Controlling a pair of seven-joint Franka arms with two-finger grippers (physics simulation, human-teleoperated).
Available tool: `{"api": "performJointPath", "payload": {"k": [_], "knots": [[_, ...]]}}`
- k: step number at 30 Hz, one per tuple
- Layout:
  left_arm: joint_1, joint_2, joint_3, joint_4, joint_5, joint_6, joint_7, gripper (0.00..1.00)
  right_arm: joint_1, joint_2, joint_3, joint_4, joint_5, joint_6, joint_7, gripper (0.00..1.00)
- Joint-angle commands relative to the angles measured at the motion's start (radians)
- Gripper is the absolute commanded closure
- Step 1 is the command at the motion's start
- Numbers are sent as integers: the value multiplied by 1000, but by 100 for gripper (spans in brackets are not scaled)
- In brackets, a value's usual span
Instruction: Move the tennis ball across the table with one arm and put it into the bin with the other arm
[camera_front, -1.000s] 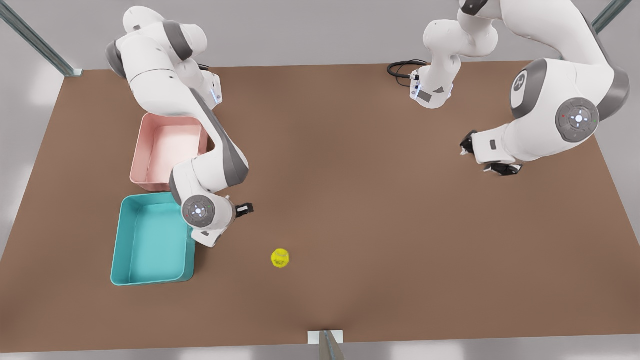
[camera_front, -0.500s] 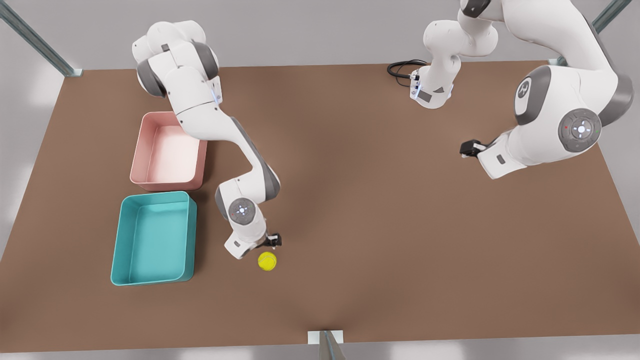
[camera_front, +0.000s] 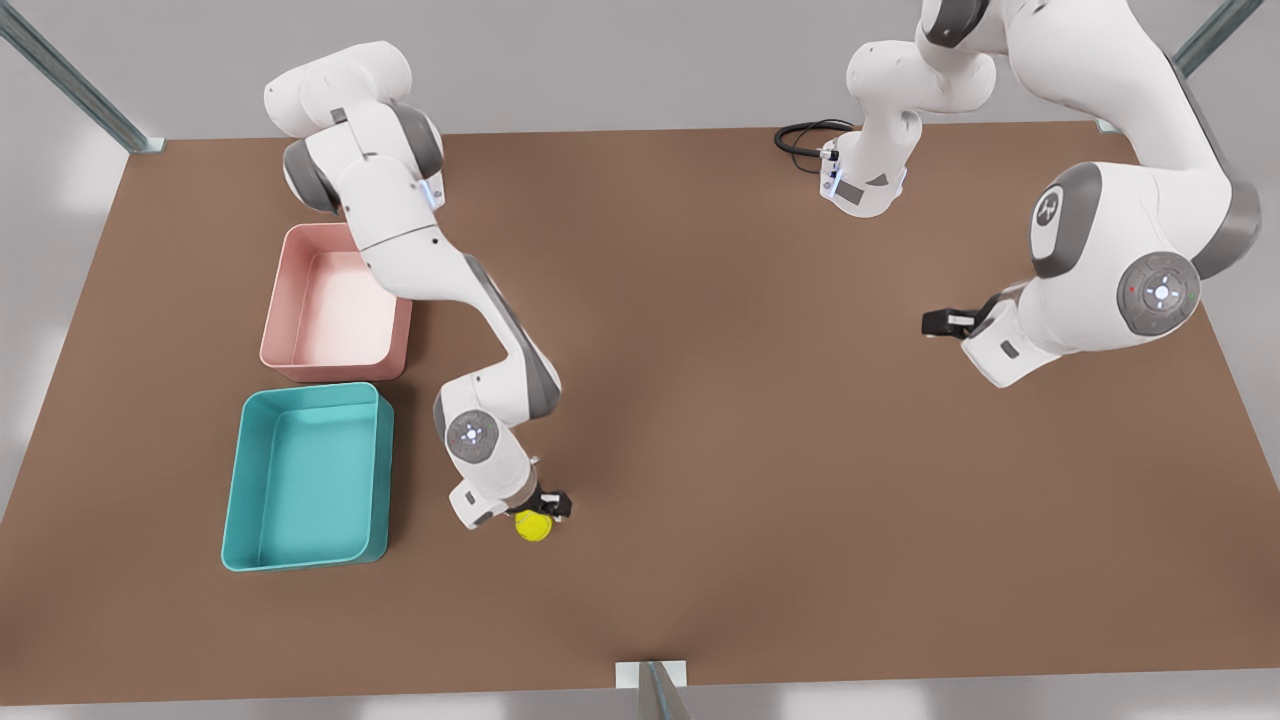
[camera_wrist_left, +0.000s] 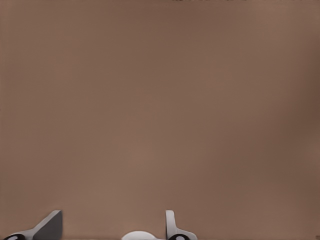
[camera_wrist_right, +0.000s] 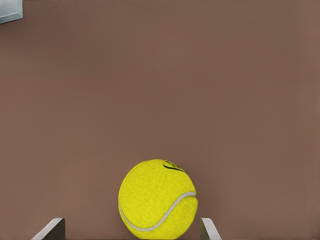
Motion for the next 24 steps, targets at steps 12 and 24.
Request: {"api": "performJointPath", "payload": {"k": [12,24], "knots": [[3,7,0,0,-3,11,-110,0,-9,60,0,40,2,28,67,0],[5,15,0,0,0,14,-108,0,-8,130,1,97,3,57,62,0]]}}
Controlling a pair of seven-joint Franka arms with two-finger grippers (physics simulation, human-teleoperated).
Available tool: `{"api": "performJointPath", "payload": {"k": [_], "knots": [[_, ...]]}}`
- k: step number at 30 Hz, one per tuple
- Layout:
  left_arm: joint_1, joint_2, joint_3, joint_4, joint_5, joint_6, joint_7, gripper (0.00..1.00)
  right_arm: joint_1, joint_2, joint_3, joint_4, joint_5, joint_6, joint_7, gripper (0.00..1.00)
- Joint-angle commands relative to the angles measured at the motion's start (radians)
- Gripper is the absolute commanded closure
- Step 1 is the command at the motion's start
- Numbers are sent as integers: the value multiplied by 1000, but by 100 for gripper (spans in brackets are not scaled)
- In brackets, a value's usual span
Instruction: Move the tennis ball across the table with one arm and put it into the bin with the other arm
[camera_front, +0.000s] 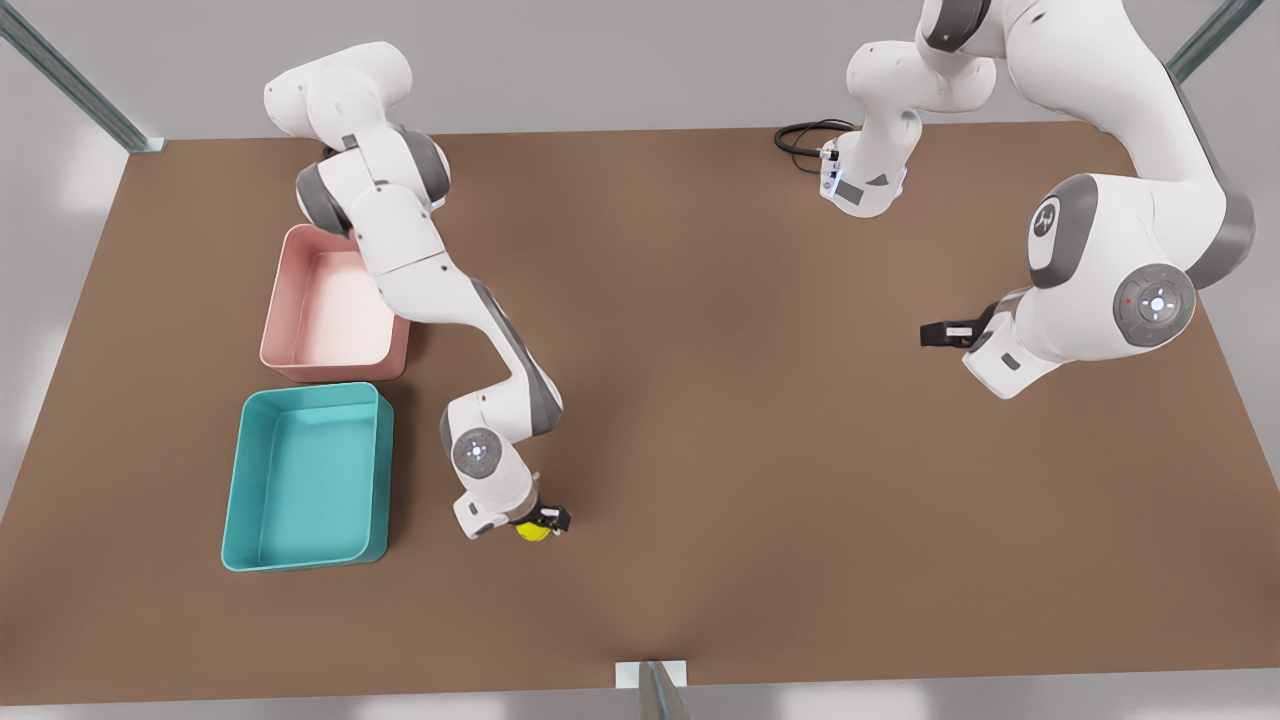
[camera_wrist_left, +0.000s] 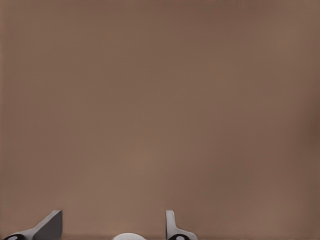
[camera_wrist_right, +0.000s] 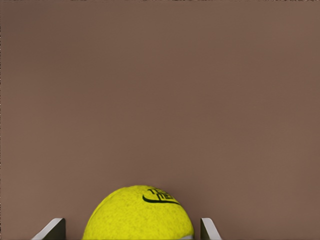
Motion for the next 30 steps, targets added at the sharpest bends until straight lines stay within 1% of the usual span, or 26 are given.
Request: {"api": "performJointPath", "payload": {"k": [1,17,19,22,24,26,28,30], "knots": [[1,-1,0,0,1,0,-28,0,0,9,0,10,1,8,11,0],[14,13,0,0,-1,0,-29,0,8,36,0,10,0,17,10,0],[14,13,0,0,-1,0,-29,0,8,35,0,10,1,20,13,13],[14,14,0,0,1,0,-29,0,8,30,1,10,3,20,16,19],[14,14,0,0,1,0,-29,0,8,21,1,10,4,17,17,19],[15,14,0,2,1,0,-29,0,8,9,3,12,6,14,19,23],[15,20,0,3,1,0,-29,0,9,4,3,18,4,14,17,23],[15,20,0,3,1,0,-29,0,8,-53,1,4,-11,0,5,22]]}}
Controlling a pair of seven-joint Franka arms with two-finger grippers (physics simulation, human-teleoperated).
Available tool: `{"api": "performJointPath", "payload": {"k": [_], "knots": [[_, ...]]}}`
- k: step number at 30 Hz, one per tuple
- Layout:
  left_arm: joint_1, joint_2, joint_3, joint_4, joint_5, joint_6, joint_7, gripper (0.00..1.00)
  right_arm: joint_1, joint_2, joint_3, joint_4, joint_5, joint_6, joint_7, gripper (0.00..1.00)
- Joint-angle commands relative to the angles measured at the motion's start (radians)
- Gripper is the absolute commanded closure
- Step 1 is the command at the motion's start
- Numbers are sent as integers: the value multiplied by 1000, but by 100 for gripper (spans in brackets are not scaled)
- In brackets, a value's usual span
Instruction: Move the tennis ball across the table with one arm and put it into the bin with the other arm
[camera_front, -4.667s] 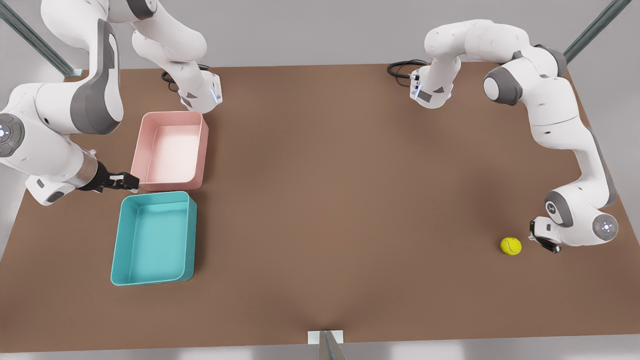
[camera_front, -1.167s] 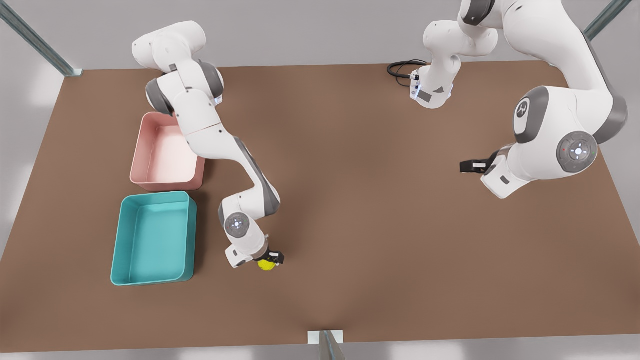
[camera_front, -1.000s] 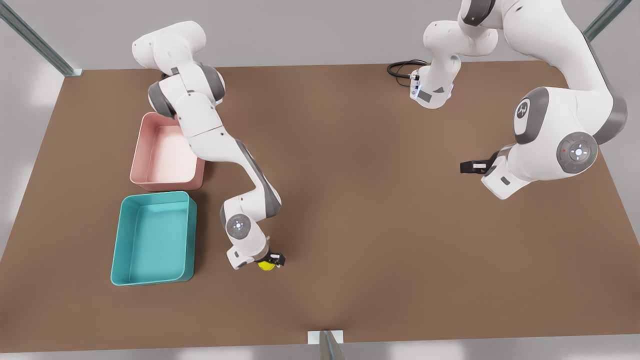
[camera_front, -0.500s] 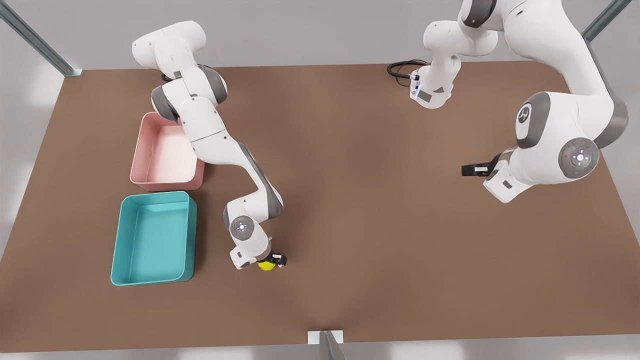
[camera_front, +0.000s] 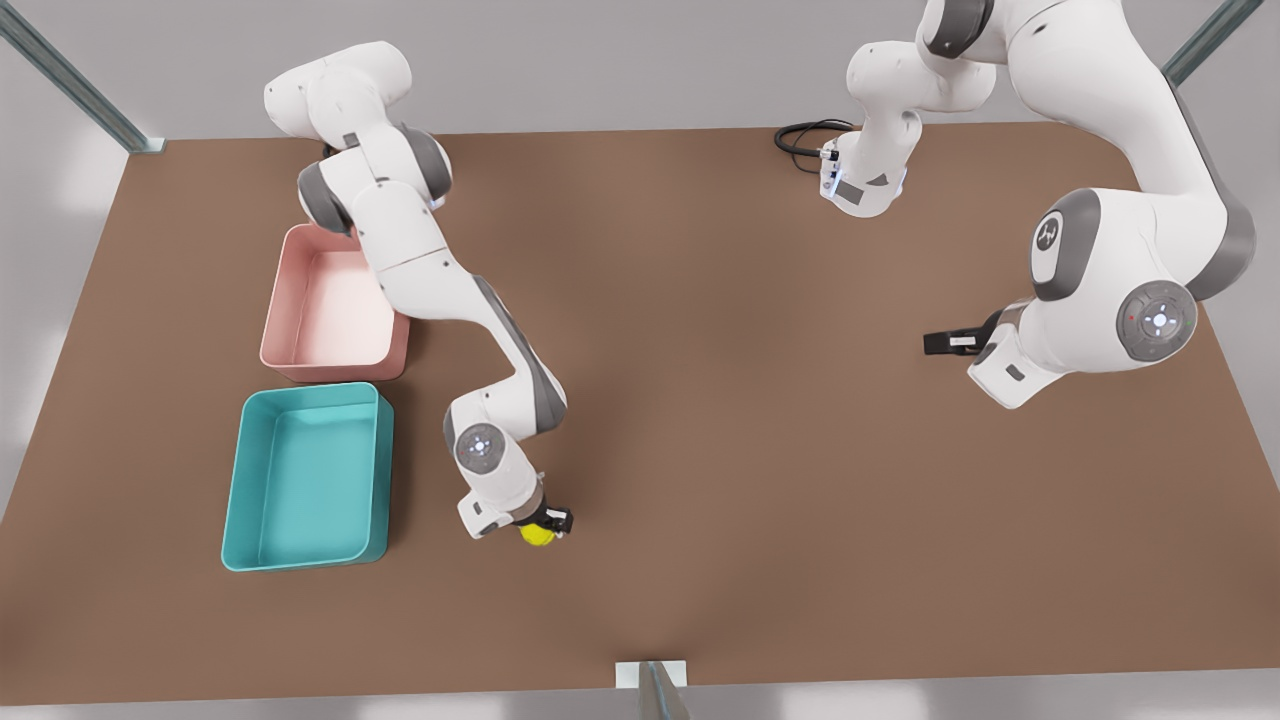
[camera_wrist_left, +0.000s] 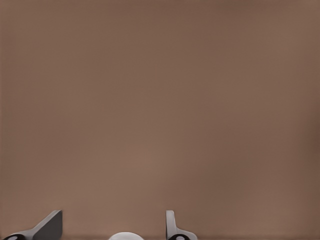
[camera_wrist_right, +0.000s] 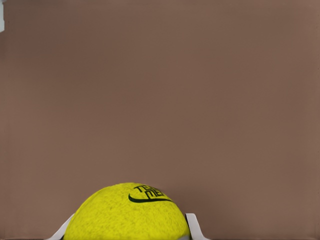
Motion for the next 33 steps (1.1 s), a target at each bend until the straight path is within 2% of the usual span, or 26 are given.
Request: {"api": "performJointPath", "payload": {"k": [1,5,7,10,14,19,20,24,25,27,30,32,33], "knots": [[0,-1,0,1,1,-1,-5,0,-1,-73,-1,-37,-44,-47,-69,22],[0,-1,0,1,1,4,-5,0,-154,-285,-20,-81,-171,-435,-512,22],[-1,-1,0,7,-1,3,-5,0,-199,-310,-124,-75,-171,-505,-802,22],[-1,-1,0,7,-29,4,-5,0,-271,-293,-208,-77,-163,-517,-1031,22],[2,7,0,8,-29,19,-5,0,-335,-227,-216,-83,-111,-509,-1030,22],[0,7,-2,8,-32,19,-10,0,-326,-287,-214,-219,-90,-479,-1022,21],[3,7,-2,8,-30,18,-4,0,-326,-287,-214,-219,-88,-480,-1017,0],[48,7,-2,7,-30,7,-2,0,-325,-296,-211,-209,-85,-491,-1017,0],[48,7,-2,5,-32,7,-2,0,-319,-345,-202,-209,-55,-526,-988,0],[40,4,-8,7,-27,-8,-10,0,-297,-507,-190,-207,-76,-809,-758,0],[45,7,-8,5,-30,-27,-5,0,-299,-718,-156,-201,-139,-894,-755,0],[45,7,-8,7,-29,-28,-5,0,-309,-774,-147,-210,-137,-963,-715,0],[46,5,-8,7,-29,-28,-4,0,-338,-793,-107,-215,-136,-983,-695,0]]}}
